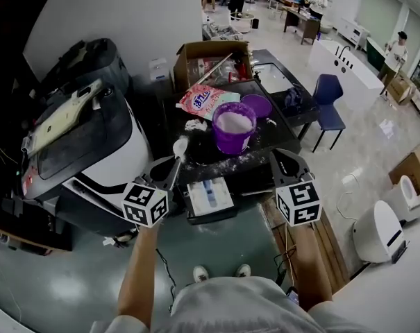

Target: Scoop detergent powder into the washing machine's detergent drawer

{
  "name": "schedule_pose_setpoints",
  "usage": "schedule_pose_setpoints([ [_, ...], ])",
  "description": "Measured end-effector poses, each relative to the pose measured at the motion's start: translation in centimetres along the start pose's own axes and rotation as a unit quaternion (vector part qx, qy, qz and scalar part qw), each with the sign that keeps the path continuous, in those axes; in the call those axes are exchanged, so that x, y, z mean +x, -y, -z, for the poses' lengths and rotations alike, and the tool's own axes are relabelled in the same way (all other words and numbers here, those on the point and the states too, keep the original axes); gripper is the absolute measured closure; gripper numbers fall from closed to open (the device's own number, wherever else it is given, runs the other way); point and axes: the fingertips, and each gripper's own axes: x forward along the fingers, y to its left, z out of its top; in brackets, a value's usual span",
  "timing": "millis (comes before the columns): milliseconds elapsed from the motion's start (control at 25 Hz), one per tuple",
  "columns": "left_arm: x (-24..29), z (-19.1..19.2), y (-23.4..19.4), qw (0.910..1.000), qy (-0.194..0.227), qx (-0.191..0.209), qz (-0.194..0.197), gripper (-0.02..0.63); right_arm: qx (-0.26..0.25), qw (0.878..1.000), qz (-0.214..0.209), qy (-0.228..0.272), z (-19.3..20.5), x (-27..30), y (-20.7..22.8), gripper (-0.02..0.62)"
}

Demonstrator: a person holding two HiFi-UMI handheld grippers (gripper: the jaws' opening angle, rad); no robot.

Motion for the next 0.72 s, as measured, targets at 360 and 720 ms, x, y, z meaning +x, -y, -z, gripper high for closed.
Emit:
schedule_pose_setpoints([
  [360, -2.0, -5.1, -0.1, 0.998, 0.037, 0.042, -0.028, 0.594, -0.035, 0.998, -0.012, 0.044, -5.1, 0.5, 0.3, 0.589],
  [720, -3.2, -7.9, 0.8, 0.9948, 0.063, 0.071, -0.038, 0.594, -0.058, 0.996, -0.019, 0.064, -7.6, 0.4, 0.1, 0.591],
])
